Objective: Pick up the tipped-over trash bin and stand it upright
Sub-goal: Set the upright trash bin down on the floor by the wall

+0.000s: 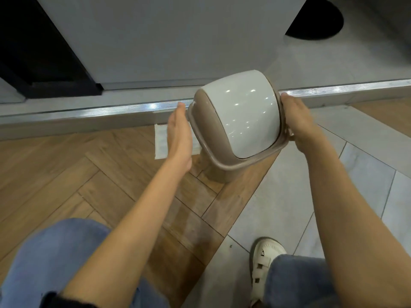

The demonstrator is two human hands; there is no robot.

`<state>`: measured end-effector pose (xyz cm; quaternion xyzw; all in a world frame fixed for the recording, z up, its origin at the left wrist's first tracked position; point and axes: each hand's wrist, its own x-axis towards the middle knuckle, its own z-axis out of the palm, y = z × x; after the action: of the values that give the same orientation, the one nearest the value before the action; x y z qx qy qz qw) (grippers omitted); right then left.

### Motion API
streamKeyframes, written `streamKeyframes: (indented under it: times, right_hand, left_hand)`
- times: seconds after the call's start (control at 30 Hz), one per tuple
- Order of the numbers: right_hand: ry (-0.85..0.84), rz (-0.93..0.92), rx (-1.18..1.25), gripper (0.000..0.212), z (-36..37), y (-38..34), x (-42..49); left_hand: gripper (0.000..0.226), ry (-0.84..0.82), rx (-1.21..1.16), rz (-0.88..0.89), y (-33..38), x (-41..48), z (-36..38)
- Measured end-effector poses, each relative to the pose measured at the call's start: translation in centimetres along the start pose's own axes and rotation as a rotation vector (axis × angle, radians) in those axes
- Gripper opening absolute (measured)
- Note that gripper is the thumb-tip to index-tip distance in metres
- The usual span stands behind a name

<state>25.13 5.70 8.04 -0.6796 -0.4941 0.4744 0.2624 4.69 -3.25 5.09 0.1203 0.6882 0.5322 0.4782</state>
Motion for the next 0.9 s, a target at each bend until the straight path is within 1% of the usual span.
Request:
streamKeyframes:
  times: [0.1, 0.13, 0.2, 0.23, 0.3, 0.33, 0.4, 0.47, 0.53, 0.63, 0.8, 0.9]
  right_hand:
    - [-0.072, 0.069, 0.102, 0.066, 1.0, 0.8, 0.0]
    - [-0.081, 0.088, 0.099, 0.068, 1.2, 0.9, -0.6]
    - [-0.102, 0.110, 0.089, 0.071, 1.6, 1.2, -1.6]
    - [-0.117, 0.117, 0.095, 0.071, 1.9, 1.4, -2.0]
    - [-0.146, 0.108, 0.113, 0.064, 2.6, 1.7, -2.8]
    - [-0.156, 0.097, 0.127, 0.060, 3.1, 1.6, -3.2]
    - [-0.192, 0.064, 0.131, 0.057, 4.3, 1.6, -3.8]
    - [-0.229, 0.043, 0.103, 0.063, 5.3, 1.5, -4.5]
    - [-0.248, 0.062, 0.093, 0.075, 6.1, 1.7, -4.7]
    - [-0.227, 0.086, 0.099, 0.080, 6.5, 2.3, -4.6]
    - [-0.215, 0.053, 0.096, 0.093, 7.2, 2.6, -4.4]
    - [-0.212, 0.074, 0.127, 0.101, 7.7, 2.4, -4.4]
  left_hand:
    - [0.070, -0.193, -0.014, -0.042, -1.8, -0.7, 0.7]
    - [0.071, -0.221, -0.002, -0.034, -1.9, -0.6, 0.7]
    - [0.074, -0.223, 0.025, -0.015, -1.6, 0.0, 0.2]
    - [0.082, -0.217, 0.045, -0.014, -1.3, 0.2, -0.2]
    - [0.102, -0.208, 0.093, -0.019, -0.6, 0.5, -1.6]
    - [0.108, -0.205, 0.109, -0.013, -0.5, 0.6, -2.3]
    - [0.114, -0.207, 0.122, -0.011, -0.6, 0.8, -3.6]
    - [0.120, -0.228, 0.122, -0.019, -0.8, 1.0, -4.7]
    - [0.125, -0.248, 0.114, -0.019, -1.1, 1.4, -5.5]
    - [0.141, -0.277, 0.088, -0.034, -1.4, 2.1, -5.9]
    - [0.146, -0.285, 0.087, -0.013, -1.7, 2.7, -6.0]
    - [0.150, -0.278, 0.078, 0.002, -1.7, 3.1, -6.2]
